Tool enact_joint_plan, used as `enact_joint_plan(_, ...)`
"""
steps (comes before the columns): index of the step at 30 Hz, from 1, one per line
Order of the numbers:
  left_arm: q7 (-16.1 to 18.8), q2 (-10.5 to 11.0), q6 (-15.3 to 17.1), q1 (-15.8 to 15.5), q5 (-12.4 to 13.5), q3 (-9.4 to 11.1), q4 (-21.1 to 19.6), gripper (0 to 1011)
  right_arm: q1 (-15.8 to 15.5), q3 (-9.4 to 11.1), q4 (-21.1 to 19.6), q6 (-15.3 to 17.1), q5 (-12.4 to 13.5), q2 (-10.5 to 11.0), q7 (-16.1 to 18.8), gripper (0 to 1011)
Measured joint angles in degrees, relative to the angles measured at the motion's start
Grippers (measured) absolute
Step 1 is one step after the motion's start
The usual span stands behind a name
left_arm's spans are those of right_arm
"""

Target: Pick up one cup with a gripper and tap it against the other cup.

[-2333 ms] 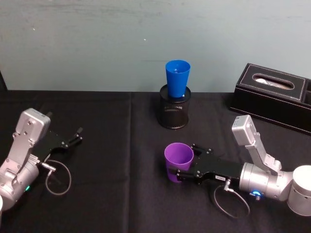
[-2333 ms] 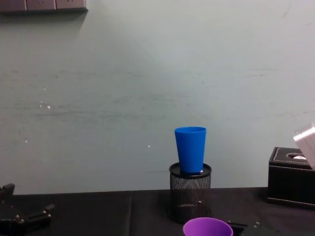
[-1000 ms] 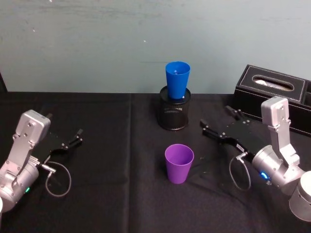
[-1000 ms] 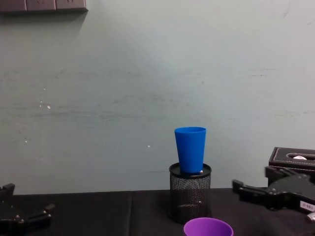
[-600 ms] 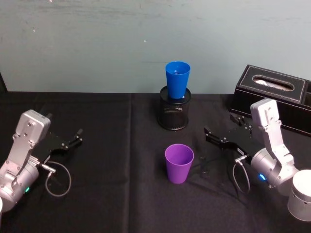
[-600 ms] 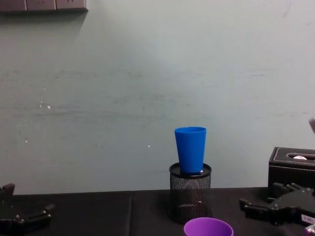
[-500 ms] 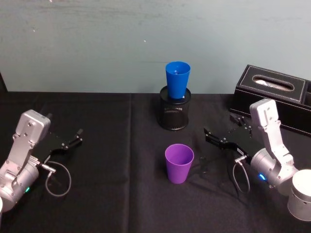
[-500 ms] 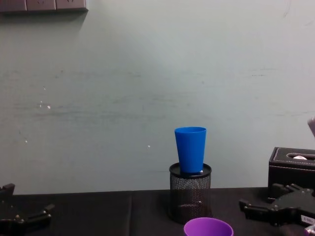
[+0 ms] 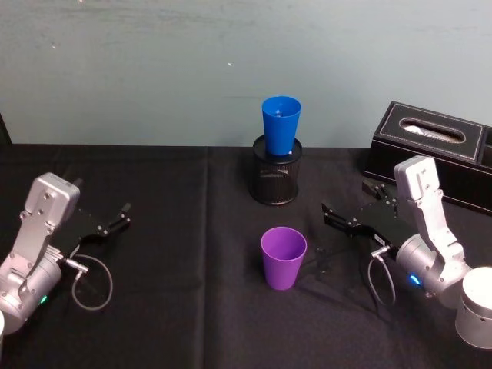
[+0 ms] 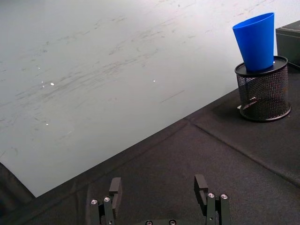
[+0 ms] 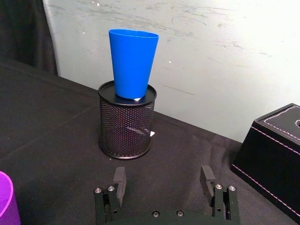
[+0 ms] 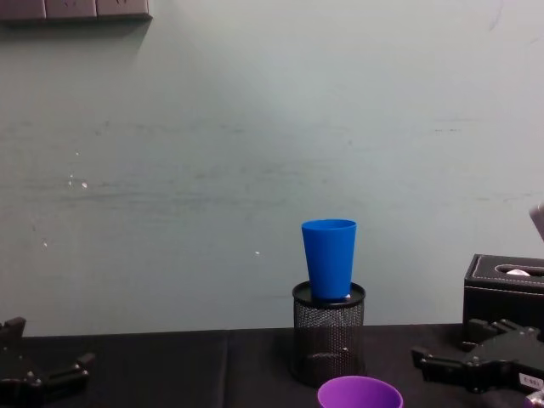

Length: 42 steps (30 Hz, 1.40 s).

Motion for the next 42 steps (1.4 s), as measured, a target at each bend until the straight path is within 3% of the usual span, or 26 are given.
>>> enact_joint_plan(42,0.0,0.0,0.0,0.0,0.0,0.0,0.0,1011,0.0,-0.1,-0.1,0.0,0.0,0.0,-0.4,1003)
